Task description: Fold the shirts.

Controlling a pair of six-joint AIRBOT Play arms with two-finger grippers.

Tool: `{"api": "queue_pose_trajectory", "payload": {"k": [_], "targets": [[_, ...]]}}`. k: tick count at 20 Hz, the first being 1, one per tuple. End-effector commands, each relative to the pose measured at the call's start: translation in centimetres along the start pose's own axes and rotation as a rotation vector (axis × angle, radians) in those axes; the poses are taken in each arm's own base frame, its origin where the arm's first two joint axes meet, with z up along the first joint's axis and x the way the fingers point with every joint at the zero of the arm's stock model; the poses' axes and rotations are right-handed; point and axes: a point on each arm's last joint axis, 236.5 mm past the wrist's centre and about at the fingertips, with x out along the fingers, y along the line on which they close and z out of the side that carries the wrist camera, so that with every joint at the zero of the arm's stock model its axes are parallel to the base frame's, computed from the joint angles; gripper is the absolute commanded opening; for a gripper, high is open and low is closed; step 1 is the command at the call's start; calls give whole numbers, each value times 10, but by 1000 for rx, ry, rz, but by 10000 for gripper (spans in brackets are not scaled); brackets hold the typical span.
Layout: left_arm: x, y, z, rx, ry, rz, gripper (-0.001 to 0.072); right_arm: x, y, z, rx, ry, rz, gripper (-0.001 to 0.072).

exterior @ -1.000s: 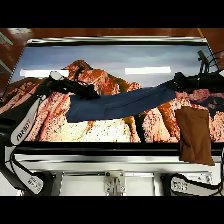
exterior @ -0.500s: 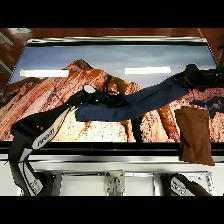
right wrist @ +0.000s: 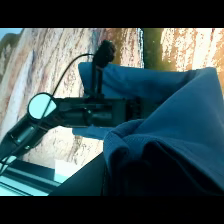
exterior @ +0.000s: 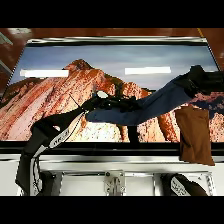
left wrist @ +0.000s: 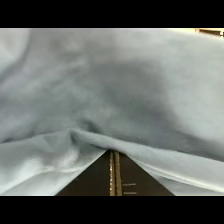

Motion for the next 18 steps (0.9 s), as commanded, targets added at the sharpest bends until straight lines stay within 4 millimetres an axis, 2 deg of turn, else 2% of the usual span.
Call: {"api": "queue_pose_trajectory", "payload": {"k": [1,2,4,7,8,10,13,15,17,18], "targets": [[-53,8,16,102,56,62,39,11,3,5,9,-1,26,74],[-79,9,26,130,54,107,39,21,8,6,-11,9,38,74],[-139,1,40,210,49,200,39,57,31,4,-73,30,80,74],[-236,-28,58,354,-32,363,39,128,79,-11,-161,64,152,74],[-275,-40,66,387,-95,420,40,155,93,-19,-176,71,169,75],[-351,-70,76,430,-244,493,40,212,123,-43,-173,91,217,74],[-448,-119,70,473,-460,535,40,285,154,-91,-78,155,298,75],[-498,-144,54,486,-573,566,41,323,159,-119,-7,191,314,75],[-524,-161,33,505,-619,591,41,350,157,-134,60,194,310,75],[-529,-167,23,513,-620,599,41,359,155,-136,95,186,306,84]]}}
